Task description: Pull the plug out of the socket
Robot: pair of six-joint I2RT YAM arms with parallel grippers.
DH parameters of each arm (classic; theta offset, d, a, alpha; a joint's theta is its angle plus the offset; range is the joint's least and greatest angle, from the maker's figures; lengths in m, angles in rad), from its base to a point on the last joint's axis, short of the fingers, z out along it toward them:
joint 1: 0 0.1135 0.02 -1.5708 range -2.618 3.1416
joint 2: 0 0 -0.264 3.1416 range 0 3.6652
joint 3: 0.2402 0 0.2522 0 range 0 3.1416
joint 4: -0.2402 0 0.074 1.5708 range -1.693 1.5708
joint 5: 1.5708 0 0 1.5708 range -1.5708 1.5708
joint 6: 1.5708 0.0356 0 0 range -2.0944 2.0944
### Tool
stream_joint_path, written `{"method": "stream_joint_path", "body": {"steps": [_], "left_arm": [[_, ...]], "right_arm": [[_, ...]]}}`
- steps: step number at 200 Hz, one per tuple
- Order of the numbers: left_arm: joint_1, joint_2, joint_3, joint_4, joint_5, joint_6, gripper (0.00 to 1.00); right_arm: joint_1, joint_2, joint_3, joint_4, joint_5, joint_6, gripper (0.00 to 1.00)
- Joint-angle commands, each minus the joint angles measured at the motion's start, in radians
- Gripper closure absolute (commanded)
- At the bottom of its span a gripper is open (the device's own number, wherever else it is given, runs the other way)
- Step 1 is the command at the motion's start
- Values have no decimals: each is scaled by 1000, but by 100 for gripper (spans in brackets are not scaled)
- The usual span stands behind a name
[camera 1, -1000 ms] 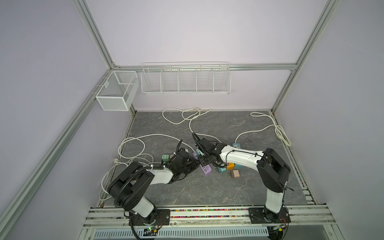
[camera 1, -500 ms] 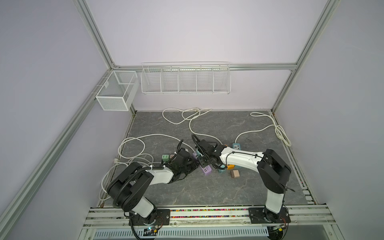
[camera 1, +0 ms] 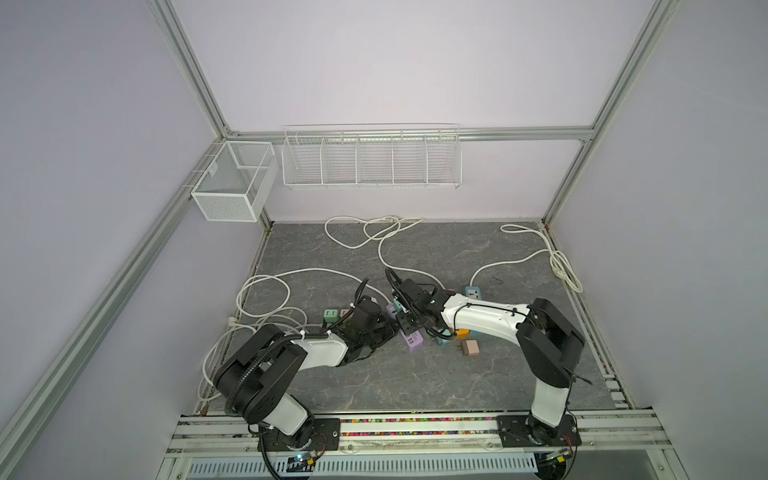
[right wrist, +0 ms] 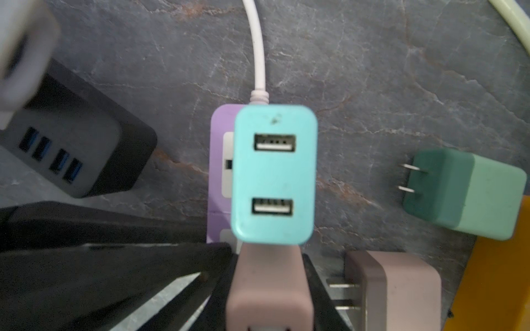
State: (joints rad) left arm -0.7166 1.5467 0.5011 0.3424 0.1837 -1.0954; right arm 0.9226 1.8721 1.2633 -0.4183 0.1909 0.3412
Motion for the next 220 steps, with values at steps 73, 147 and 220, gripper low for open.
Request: {"method": "stream_joint_path", "body": {"steps": [73,147,220], "left_arm": [[-12,55,-25,-188,-31,-17,78],[-12,54,-33,-193,-46,-24,79],[-12,41,-39,-217,-55,-26,79]], "right_arm": [[39,-43,6,33,7,10,71],[10,-70,-3,23,3,0,70],[-25,-94,-19,38,-3,3,70]]}}
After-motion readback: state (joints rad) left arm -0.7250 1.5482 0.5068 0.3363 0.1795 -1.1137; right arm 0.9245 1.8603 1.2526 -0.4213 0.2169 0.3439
